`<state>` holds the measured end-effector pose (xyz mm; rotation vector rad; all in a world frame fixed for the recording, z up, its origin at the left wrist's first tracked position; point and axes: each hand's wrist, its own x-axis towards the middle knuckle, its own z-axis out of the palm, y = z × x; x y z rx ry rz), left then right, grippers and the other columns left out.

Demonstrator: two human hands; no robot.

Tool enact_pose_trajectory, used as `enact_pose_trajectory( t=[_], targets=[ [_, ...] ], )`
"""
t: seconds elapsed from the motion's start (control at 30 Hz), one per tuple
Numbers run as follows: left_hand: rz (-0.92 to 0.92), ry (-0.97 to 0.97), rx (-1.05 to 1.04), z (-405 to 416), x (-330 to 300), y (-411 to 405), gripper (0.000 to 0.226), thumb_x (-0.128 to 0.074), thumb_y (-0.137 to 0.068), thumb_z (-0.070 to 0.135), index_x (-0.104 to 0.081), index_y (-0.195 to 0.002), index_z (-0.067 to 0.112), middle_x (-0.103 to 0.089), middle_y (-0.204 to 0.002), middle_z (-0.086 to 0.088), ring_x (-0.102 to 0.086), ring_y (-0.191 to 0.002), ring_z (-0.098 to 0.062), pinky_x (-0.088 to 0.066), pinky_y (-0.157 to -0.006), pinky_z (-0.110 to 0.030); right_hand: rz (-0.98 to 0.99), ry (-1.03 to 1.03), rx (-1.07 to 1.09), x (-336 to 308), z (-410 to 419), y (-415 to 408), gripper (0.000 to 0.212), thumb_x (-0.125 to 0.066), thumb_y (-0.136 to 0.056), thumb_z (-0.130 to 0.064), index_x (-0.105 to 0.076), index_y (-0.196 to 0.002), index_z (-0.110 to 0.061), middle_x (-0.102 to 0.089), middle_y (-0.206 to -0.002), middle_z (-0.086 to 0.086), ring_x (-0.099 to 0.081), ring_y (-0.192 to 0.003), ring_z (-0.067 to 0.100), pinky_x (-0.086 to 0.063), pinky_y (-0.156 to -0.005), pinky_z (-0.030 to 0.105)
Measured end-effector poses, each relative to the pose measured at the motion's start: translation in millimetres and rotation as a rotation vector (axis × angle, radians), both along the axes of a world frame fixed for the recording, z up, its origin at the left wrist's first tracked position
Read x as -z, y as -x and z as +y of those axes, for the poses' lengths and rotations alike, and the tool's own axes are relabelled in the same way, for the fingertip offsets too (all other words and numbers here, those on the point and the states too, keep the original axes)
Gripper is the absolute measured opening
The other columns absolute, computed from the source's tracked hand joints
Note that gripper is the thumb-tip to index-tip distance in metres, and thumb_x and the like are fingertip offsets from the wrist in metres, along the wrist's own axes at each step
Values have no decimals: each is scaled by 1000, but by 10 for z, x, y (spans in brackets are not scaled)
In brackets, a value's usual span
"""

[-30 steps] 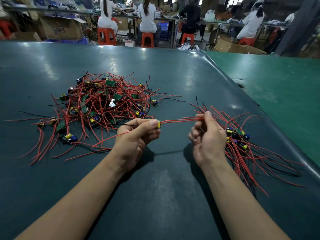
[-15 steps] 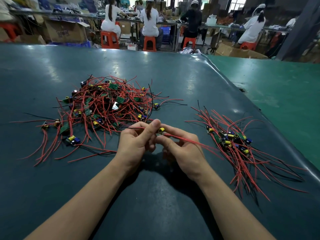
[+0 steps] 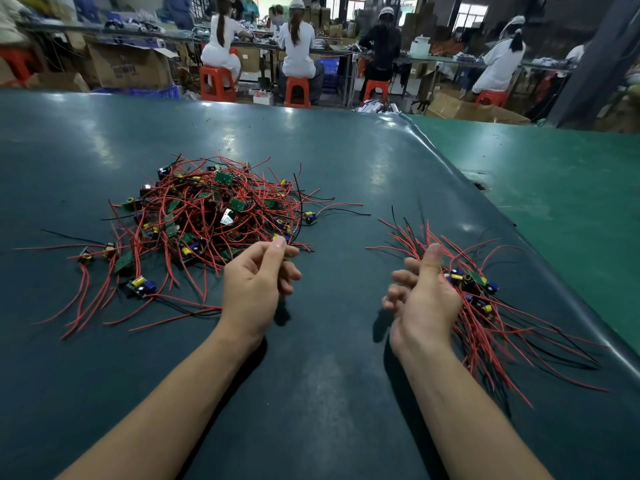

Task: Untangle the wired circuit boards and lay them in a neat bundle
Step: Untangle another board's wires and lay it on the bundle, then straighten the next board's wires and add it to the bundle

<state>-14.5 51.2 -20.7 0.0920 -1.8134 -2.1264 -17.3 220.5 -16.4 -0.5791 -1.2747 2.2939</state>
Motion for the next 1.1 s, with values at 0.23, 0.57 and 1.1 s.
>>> enact_pose_trajectory(
  t=[0.23,0.57,1.1],
  targets=[
    [262,909,-310,-102,39,-55,7,-65,-89,20,-70,-89,14,-64,-84,6,-55,-83,-20,-43,-78,-30,37,-273,-150,90,-79,-7,30,-55,-99,-28,-62,-74,-14,-55,-49,-2,-41,-36,8,-30,-35,18],
    [-158,1201,-236,-222,130,33,22,-60,-92,29,-72,-106,17,-62,-111,-4,-51,-107,-27,-39,-92,-38,81,-634,-203,184,-137,7,32,-57,-97,-33,-66,-69,-21,-58,-49,-2,-52,-48,9,-40,-53,29],
    [647,782,-32,-1,-32,-195,30,-60,-71,-16,-71,-93,1,-67,-94,-6,-65,-90,-20,-52,-82,-30,27,-1303,-570,166,-200,-33,48,-70,-84,-33,-53,-129,-38,-62,-72,-21,-63,-70,18,-53,-76,41]
  ],
)
